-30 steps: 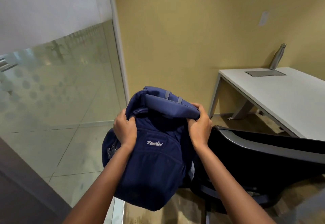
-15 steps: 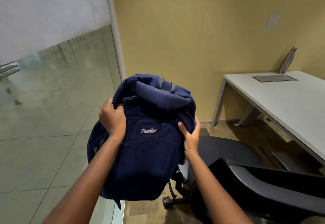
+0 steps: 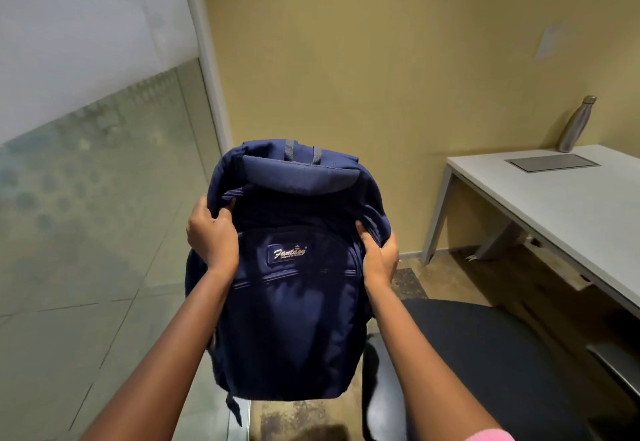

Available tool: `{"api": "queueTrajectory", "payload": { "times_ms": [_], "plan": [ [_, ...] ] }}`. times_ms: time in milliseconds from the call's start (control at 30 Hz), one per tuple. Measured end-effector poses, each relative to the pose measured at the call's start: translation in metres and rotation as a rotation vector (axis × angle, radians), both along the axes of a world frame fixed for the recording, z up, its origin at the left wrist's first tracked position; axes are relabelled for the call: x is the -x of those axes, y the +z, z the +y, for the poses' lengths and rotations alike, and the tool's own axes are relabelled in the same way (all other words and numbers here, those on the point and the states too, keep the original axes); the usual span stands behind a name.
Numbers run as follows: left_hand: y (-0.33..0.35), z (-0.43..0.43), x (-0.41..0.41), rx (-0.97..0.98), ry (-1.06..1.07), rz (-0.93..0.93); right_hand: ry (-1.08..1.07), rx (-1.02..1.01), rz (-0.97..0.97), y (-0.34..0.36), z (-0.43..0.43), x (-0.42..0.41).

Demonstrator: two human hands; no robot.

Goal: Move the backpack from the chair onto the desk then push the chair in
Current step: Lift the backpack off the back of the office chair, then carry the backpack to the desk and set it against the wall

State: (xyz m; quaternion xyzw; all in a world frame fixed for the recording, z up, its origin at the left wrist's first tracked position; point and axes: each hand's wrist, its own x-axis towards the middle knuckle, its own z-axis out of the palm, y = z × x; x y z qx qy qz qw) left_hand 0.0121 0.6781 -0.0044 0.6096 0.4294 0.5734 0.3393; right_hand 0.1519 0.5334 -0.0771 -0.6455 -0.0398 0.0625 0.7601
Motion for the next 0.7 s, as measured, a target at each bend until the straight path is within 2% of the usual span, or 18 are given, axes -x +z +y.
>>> {"api": "queueTrajectory", "payload": {
  "times_ms": [467,700],
  "plan": [
    [0.006,0.107,-0.144,0.049,-0.326,-0.127,-0.189,0.018,-0.203,0.032,0.069,-0.117],
    [0.006,0.139,-0.232,0.018,-0.408,-0.13,-0.288,0.05,-0.258,0.04,0.088,-0.192]
  ]
}}
